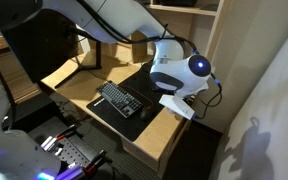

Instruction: Move the pink can backward

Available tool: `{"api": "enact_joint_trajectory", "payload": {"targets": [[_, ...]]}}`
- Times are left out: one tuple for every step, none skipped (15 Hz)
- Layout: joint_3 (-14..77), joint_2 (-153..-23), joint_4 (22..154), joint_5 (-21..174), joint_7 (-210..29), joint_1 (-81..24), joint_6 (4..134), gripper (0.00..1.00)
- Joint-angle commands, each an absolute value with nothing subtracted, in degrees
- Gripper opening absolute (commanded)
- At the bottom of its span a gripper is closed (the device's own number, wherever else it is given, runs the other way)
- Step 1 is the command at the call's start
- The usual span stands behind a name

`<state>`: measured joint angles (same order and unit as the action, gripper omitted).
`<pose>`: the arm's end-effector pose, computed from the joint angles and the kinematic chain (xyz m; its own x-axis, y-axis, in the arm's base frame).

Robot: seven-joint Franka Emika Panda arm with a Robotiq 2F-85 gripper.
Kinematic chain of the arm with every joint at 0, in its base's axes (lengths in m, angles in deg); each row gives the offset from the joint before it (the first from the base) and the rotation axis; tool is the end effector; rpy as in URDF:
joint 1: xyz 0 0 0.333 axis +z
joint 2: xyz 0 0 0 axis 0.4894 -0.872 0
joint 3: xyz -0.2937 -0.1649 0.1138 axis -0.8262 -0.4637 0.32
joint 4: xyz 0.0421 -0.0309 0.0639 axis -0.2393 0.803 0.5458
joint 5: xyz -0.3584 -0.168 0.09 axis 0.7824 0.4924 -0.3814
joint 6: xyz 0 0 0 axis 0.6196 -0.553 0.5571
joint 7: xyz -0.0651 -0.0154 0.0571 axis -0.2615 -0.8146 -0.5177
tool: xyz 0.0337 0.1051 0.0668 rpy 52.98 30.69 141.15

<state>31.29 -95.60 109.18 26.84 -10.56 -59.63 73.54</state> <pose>0.5399 -0.3501 0.2596 0.9062 0.0432 0.4206 0.1529 -0.9610 -0.2306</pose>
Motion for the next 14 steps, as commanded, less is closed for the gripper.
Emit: {"api": "enact_joint_trajectory", "payload": {"targets": [[30.58,-92.96,113.37,22.08,-5.45,-58.21,76.92,0.53],[30.12,-92.9,113.76,22.13,-4.84,-57.82,76.91,0.53],[29.3,-92.71,114.06,23.62,-5.66,-57.16,76.32,0.53],[29.28,-95.44,110.58,23.34,-7.24,-57.19,74.96,0.78],[28.99,-95.36,110.92,23.41,-7.2,-56.97,74.99,0.78],[28.8,-95.26,111.16,23.45,-7.16,-56.81,75.01,0.78],[28.7,-95.1,111.33,23.47,-7.15,-56.73,75.02,0.78],[28.66,-94.93,111.46,23.47,-7.15,-56.68,75.02,0.53],[29.43,-96.0,110.55,21.46,-7.28,-56.93,74.38,0.53],[30.09,-96.07,110.95,19.41,-5.98,-56.73,76.09,0.53],[30.49,-96.17,111.31,17.55,-5.47,-56.48,76.39,0.53],[30.64,-96.41,111.53,15.85,-5.13,-56.09,76.58,0.53],[30.57,-96.93,111.83,14.64,-4.58,-55.36,77.53,0.53],[30.25,-97.25,112.2,13.95,-4.27,-54.69,78.38,0.53]]}}
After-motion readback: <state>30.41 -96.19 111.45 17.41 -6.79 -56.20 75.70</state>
